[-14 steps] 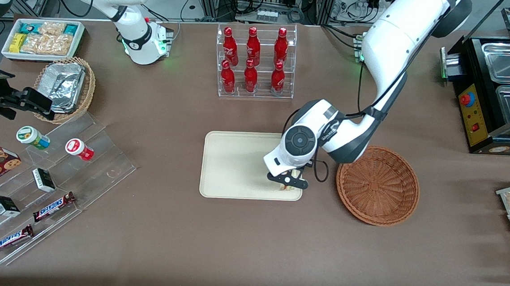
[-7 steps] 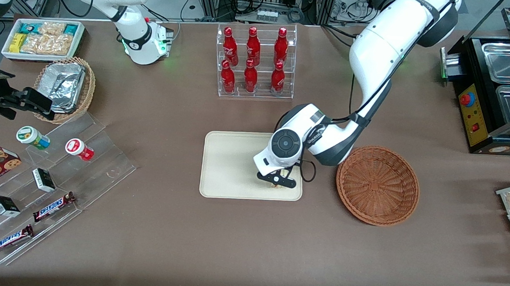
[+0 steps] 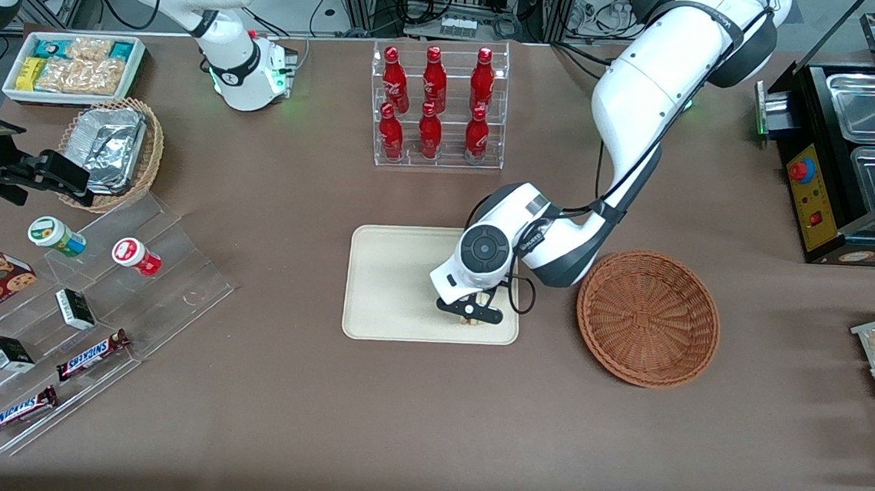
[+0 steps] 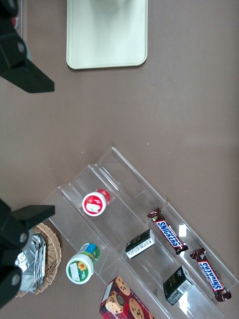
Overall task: Place sandwich from basket to tray
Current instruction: 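Lower the sandwich onto the tray with the left gripper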
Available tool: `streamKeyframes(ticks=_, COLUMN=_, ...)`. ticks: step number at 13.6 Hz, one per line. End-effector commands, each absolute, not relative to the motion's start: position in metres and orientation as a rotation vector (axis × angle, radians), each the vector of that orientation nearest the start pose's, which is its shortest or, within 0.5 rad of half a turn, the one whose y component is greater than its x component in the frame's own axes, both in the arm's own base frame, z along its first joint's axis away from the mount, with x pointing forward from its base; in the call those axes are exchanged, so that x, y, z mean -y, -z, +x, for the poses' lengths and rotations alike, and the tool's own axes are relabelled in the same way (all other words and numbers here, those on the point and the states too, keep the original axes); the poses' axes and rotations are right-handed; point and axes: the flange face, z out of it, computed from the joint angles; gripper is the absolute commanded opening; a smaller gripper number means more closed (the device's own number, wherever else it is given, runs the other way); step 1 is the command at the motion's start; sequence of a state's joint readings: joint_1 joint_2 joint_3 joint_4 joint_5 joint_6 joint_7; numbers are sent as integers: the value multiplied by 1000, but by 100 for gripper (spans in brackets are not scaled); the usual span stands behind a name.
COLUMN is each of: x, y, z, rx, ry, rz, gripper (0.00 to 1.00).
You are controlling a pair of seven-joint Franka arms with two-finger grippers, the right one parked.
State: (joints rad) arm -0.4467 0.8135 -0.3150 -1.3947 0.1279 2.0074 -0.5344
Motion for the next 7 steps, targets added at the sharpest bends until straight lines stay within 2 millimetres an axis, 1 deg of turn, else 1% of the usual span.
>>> streamKeyframes(ticks=1, x=469, y=-220, z=545, rx=-310, ry=-275, rz=-3085, gripper=11)
streamKeyframes(ticks=2, x=473, y=-220, z=542, rx=-298, ry=-276, rz=-3083, gripper=41)
streamKeyframes(ticks=3, x=473, y=-220, z=541, rx=-296, ry=-275, rz=-3082, gripper=59)
streamKeyframes(ticks=4, x=473, y=-219, z=541, rx=-296, ry=-277, rz=-3082, gripper=72)
streamKeyframes(ticks=5, x=473, y=-219, z=541, rx=-298, ry=-278, rz=-3082, gripper=92)
streamKeyframes(ticks=6, x=473, y=-220, z=541, rx=-290, ry=-277, rz=-3084, gripper=100)
streamKeyframes(ticks=7, x=473, y=-220, z=541, rx=-285, ry=-278, rz=-3083, gripper=100)
